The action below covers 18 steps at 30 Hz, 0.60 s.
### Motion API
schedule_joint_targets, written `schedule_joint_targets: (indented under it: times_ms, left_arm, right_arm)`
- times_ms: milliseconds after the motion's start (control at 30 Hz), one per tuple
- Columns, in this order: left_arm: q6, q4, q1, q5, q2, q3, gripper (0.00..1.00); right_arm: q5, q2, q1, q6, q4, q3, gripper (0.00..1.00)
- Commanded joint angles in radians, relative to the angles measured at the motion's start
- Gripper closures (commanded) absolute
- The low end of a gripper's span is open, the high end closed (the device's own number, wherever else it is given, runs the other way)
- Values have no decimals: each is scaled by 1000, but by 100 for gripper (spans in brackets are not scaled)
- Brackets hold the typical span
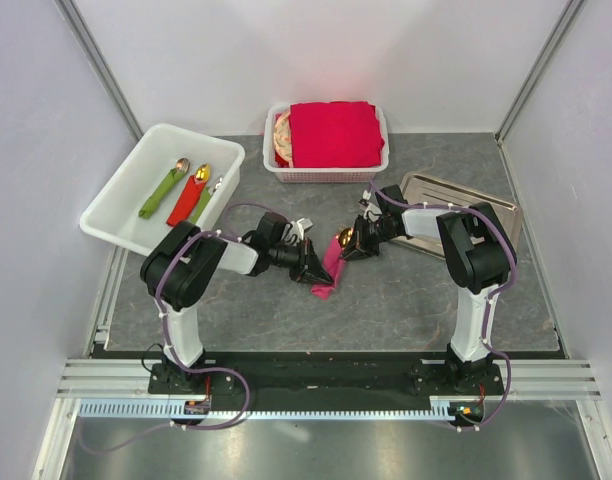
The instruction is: Place the utensils on the paper napkin and roll it up
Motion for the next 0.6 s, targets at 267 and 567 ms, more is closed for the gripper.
schedule_joint_targets:
  times_ms: [267,567]
  left_arm:
    - [100,-187,-3,-97,63,73,86]
    - [138,-287,-3,-180,89,101,98]
  right_arm:
    - [105,24,-11,-49,-20,1,91]
    - [25,-94,-32,-93,-141,110,72]
